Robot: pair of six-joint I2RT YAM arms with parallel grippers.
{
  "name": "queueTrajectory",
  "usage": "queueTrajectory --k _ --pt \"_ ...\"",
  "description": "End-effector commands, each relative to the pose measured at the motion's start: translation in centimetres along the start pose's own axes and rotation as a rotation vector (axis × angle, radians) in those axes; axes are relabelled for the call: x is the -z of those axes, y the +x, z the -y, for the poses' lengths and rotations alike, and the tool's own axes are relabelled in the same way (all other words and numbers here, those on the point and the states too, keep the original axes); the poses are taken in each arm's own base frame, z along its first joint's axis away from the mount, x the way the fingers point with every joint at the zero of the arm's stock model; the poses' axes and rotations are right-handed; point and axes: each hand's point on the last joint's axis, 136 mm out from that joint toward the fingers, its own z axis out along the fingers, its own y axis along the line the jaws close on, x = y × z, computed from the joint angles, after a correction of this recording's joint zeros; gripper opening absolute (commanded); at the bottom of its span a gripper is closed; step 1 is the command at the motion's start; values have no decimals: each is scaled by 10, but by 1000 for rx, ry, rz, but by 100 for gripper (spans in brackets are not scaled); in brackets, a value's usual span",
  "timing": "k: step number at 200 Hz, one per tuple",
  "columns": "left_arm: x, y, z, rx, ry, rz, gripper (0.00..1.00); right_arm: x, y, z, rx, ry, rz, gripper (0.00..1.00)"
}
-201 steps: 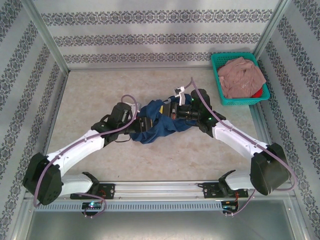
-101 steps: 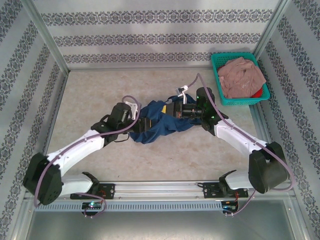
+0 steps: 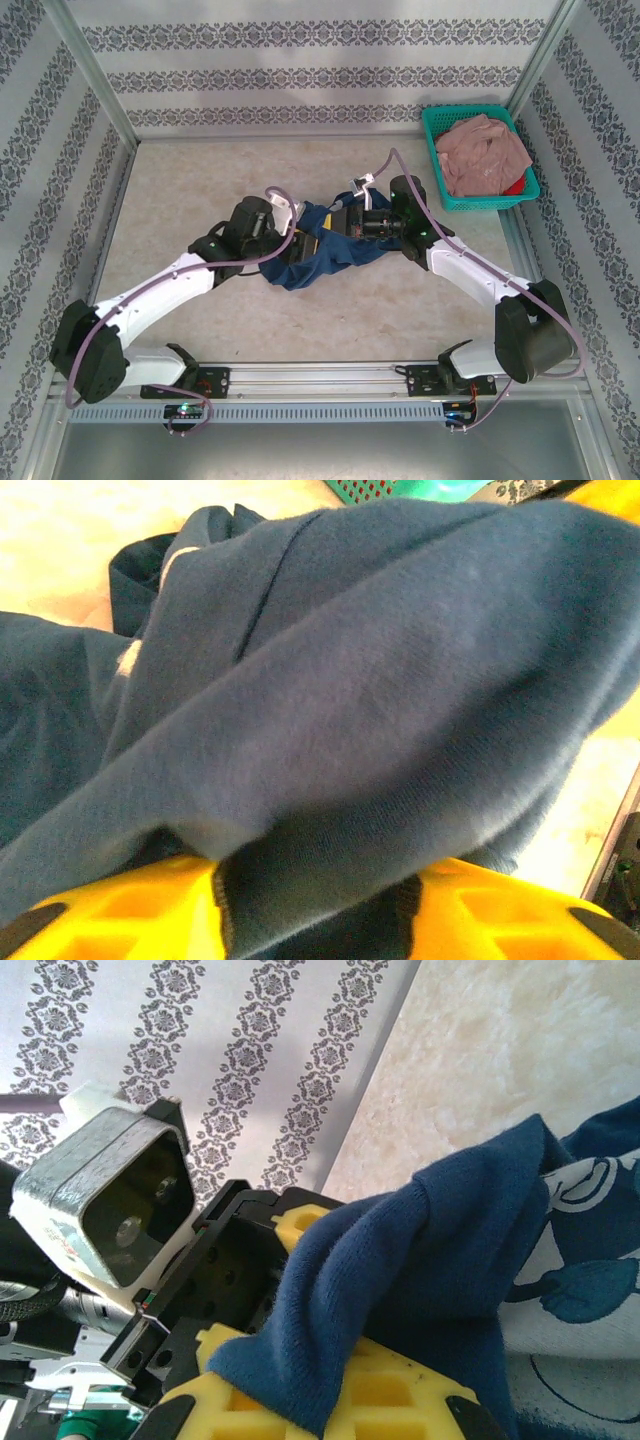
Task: Fold the inside-out t-shirt
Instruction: Adjust the T-shirt at the center of the table.
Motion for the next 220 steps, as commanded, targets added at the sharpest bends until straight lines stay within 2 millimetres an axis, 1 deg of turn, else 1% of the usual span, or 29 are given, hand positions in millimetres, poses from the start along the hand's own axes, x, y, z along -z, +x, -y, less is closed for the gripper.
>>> queueTrajectory --k 1,14,24,31,41,52,68,82,94,100,108,120,132,142,157,177,193,220 --pt "-4 -21 15 -55 54 45 35 4 -2 -15 65 -31 -11 0" --pt "-6 -24 18 -41 82 42 19 7 -1 -12 78 -11 -15 0" --pt "-4 -27 21 -18 112 43 6 11 -1 -8 98 15 -15 0" --pt "1 -29 23 5 137 43 0 15 0 -4 121 47 -15 0" --pt "10 -35 28 45 184 52 0 20 2 3 166 120 -21 0" --pt "23 -42 38 97 266 57 0 25 3 11 227 201 -32 0" --pt "39 -50 47 180 360 51 0 29 1 15 295 281 -39 0" --pt "52 -56 50 257 422 34 0 34 -6 22 330 374 -22 7" --pt "59 -59 49 315 462 28 0 44 -14 36 344 524 5 14" --pt "61 -60 47 338 470 27 0 48 -16 39 363 578 7 18" --pt "61 -61 44 357 468 26 0 52 -18 39 394 636 13 24" --pt "61 -60 42 359 464 27 0 56 -17 35 468 704 22 29" --pt "60 -61 40 360 463 29 0 59 -12 23 570 742 30 32" --pt "59 -62 40 360 463 31 0 59 -6 10 664 739 38 33" --pt "58 -61 38 358 456 28 0 52 13 -8 771 664 27 33" --pt "55 -60 36 359 447 21 0 37 39 -25 806 511 -13 31" --pt "55 -60 35 361 441 20 0 26 50 -26 772 454 -35 28" --pt "53 -58 33 363 429 16 0 4 53 -17 692 400 -82 25"
